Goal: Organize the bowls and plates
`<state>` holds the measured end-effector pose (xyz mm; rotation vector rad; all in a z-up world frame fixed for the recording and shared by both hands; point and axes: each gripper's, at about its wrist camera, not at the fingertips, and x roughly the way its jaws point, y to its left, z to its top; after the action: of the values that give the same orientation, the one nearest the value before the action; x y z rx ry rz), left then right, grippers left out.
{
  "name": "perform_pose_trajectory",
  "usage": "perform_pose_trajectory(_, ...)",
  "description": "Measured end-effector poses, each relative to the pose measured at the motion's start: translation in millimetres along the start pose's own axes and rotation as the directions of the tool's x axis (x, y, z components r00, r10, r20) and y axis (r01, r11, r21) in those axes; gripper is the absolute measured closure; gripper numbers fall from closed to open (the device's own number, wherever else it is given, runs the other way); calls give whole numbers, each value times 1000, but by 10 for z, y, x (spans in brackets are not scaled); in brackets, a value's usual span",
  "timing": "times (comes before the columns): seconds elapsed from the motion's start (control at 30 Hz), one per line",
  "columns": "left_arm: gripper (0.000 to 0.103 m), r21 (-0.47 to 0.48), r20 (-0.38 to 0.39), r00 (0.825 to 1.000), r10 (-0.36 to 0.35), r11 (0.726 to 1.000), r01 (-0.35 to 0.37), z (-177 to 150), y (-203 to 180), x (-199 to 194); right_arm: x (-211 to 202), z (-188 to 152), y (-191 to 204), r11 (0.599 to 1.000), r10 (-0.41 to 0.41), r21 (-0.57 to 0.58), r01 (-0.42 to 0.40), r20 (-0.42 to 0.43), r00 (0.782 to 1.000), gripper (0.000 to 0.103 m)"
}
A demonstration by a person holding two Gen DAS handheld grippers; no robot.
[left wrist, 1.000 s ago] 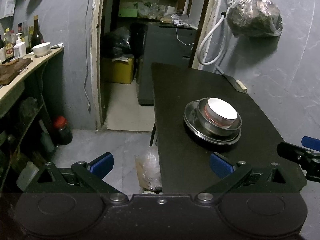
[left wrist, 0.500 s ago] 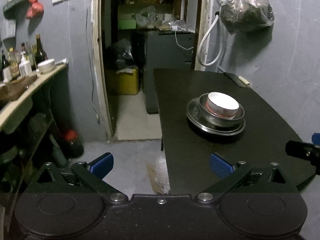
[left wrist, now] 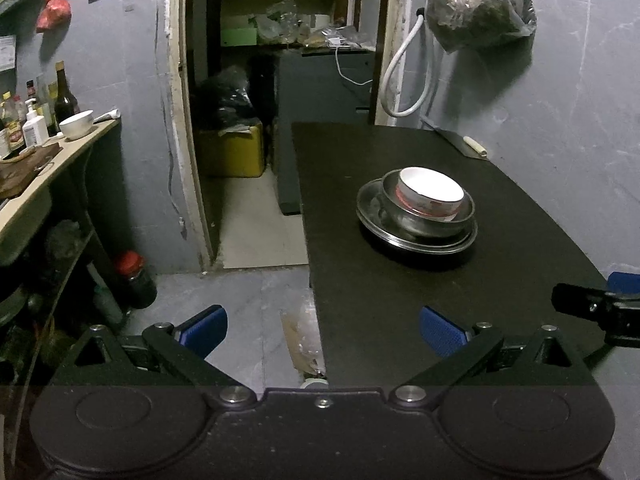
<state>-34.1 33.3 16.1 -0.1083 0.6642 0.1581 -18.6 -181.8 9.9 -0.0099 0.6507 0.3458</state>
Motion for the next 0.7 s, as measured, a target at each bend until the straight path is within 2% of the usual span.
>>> perform_pose_trajectory(0.7,1,12,-1,1000,-6,1000,6,-4,-74,-19,-30,-36,-63,1000,-1,4,1,-14,1000,0)
